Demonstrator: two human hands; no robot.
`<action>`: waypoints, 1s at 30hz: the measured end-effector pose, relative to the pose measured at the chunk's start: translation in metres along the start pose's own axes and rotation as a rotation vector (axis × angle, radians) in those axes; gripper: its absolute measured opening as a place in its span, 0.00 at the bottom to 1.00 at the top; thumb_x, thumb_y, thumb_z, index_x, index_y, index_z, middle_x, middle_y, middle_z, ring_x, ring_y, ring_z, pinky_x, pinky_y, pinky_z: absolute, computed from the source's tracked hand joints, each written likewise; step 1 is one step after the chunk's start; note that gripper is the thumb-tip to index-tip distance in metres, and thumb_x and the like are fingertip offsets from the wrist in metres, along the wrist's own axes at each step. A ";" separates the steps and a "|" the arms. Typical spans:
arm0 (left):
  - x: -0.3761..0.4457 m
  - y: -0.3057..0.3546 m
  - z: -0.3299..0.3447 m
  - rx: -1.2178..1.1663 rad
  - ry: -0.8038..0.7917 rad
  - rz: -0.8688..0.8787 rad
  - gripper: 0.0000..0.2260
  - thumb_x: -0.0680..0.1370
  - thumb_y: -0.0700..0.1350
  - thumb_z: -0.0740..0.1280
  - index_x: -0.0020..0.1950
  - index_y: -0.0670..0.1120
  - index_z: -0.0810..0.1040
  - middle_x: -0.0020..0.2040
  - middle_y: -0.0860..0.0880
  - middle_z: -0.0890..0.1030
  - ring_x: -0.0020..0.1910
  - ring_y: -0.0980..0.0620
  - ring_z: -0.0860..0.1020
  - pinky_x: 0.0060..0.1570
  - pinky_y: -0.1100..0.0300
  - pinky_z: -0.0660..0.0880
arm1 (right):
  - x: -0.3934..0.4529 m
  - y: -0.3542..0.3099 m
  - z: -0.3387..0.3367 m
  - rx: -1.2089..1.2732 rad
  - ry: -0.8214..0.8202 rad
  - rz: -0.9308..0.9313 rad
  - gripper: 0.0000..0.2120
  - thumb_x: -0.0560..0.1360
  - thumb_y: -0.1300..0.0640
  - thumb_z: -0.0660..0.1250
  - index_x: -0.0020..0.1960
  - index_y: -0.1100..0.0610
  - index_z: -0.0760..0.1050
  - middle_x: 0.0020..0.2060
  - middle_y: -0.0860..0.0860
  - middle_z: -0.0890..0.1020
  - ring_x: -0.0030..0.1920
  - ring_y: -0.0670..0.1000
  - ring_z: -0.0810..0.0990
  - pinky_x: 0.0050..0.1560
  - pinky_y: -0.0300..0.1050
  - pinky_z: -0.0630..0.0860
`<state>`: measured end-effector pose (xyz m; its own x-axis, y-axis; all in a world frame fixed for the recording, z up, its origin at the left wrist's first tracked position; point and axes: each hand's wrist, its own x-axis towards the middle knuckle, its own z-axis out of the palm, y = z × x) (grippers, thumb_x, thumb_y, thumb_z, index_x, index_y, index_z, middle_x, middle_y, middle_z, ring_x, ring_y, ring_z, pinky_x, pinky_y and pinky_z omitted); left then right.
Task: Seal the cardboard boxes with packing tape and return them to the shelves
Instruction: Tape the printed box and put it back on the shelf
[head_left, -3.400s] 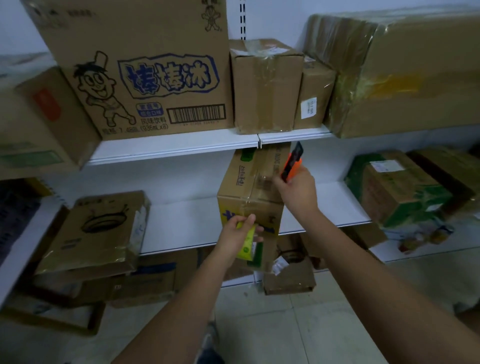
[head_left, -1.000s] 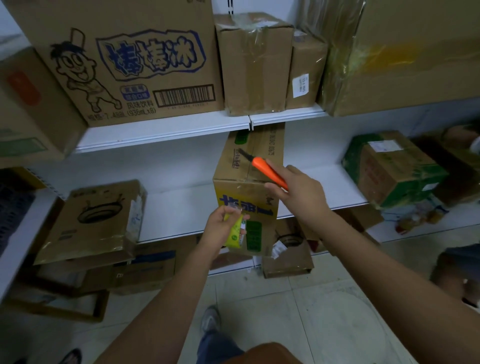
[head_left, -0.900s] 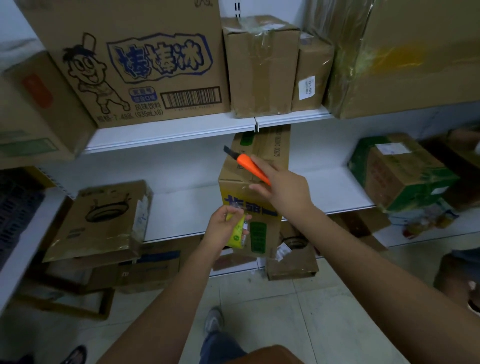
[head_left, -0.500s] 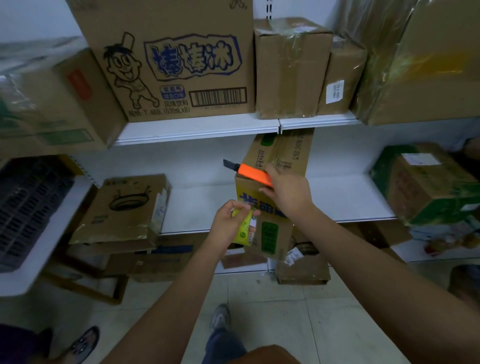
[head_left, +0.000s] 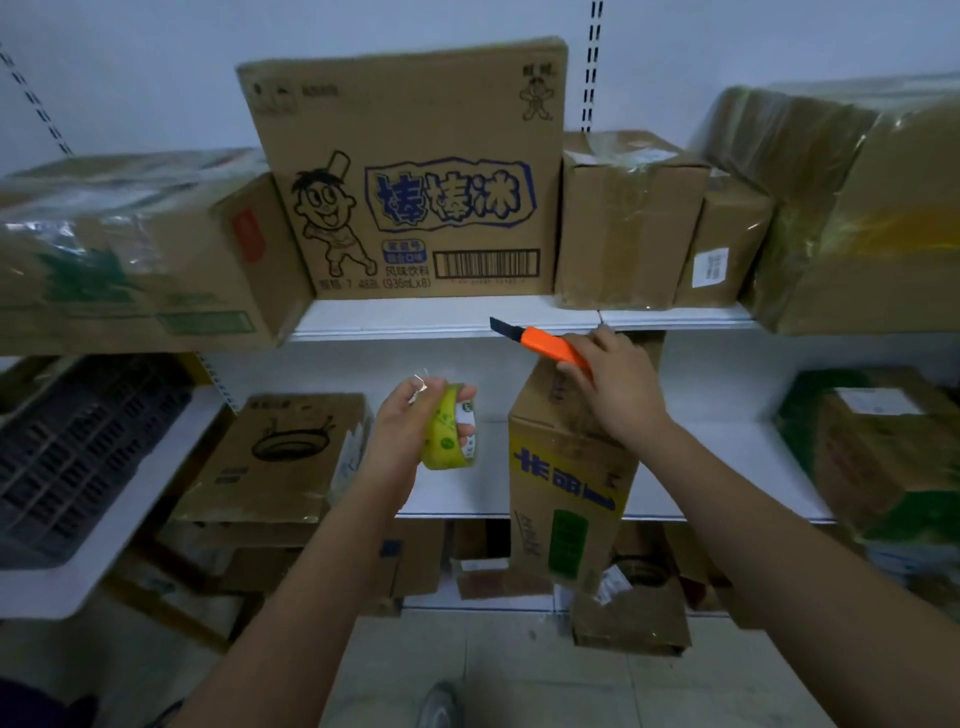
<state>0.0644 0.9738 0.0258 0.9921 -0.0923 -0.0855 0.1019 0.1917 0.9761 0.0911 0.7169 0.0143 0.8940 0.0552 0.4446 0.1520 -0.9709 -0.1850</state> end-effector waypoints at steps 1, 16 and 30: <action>0.004 0.004 -0.004 0.003 0.003 -0.003 0.05 0.83 0.45 0.63 0.51 0.44 0.74 0.53 0.43 0.85 0.31 0.47 0.80 0.40 0.52 0.80 | 0.012 -0.005 0.000 -0.021 0.006 -0.031 0.21 0.83 0.44 0.57 0.71 0.53 0.72 0.58 0.55 0.77 0.56 0.58 0.75 0.52 0.54 0.73; 0.087 0.019 -0.073 0.018 -0.084 -0.149 0.01 0.82 0.40 0.64 0.53 0.43 0.74 0.53 0.42 0.85 0.30 0.45 0.82 0.33 0.56 0.80 | 0.146 -0.078 0.052 -0.027 0.143 -0.133 0.14 0.78 0.47 0.68 0.60 0.51 0.81 0.52 0.51 0.80 0.52 0.54 0.76 0.52 0.49 0.68; 0.129 0.025 -0.103 0.074 -0.114 -0.170 0.04 0.83 0.38 0.61 0.54 0.41 0.75 0.36 0.43 0.80 0.27 0.50 0.79 0.33 0.59 0.77 | 0.158 -0.189 0.080 0.539 -0.232 -0.061 0.02 0.75 0.63 0.72 0.44 0.57 0.82 0.39 0.47 0.83 0.42 0.45 0.80 0.45 0.34 0.74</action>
<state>0.2027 1.0677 0.0190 0.9460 -0.2275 -0.2311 0.2572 0.0923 0.9619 0.2370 0.9278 0.0494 0.9366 0.2152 0.2763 0.3441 -0.7127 -0.6113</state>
